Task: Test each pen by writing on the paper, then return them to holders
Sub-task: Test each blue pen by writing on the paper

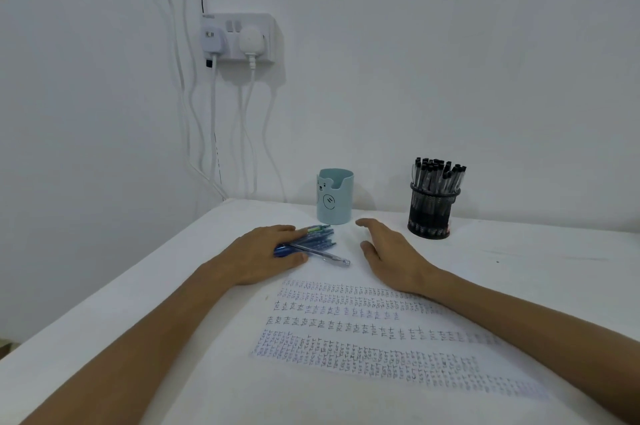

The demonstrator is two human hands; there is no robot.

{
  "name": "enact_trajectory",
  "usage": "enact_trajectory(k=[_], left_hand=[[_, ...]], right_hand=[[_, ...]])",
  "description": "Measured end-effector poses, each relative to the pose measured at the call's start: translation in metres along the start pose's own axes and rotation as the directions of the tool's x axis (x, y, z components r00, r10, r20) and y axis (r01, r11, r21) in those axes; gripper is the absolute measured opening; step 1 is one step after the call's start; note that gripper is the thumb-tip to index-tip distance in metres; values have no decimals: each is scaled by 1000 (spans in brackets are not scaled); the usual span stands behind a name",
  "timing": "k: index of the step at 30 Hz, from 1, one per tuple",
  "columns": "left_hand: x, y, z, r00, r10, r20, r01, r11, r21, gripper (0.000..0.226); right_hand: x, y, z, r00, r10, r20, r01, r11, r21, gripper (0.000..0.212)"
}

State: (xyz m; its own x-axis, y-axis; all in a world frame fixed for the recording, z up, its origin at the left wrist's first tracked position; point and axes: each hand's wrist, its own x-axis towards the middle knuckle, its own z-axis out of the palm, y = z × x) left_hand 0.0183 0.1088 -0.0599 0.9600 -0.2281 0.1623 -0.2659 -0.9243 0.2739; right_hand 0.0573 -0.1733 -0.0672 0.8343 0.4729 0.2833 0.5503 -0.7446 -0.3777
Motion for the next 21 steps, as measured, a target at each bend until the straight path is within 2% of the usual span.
enact_trajectory(k=[4,9,13,17,21], left_hand=[[-1,3,6,999,-6,-40,6,1000,4,61],[-3,17,12,997,4,-76,-4,1000,-1,58],[-6,26,12,993,4,-115,-1,1000,23,58],[-9,26,8,991,-1,-133,-3,1000,-27,60],[-13,20,3,993,18,-120,-30,994,-101,56]], right_hand=[[-23,4,0,999,36,-28,-37,999,-36,46],[-45,5,-2,996,88,-33,-90,993,-76,49],[-52,-2,-6,998,59,-18,-60,995,-76,50],[-37,-13,-11,998,-47,-30,45,998,-53,46],[-19,-22,-7,977,-211,-30,205,968,-148,45]])
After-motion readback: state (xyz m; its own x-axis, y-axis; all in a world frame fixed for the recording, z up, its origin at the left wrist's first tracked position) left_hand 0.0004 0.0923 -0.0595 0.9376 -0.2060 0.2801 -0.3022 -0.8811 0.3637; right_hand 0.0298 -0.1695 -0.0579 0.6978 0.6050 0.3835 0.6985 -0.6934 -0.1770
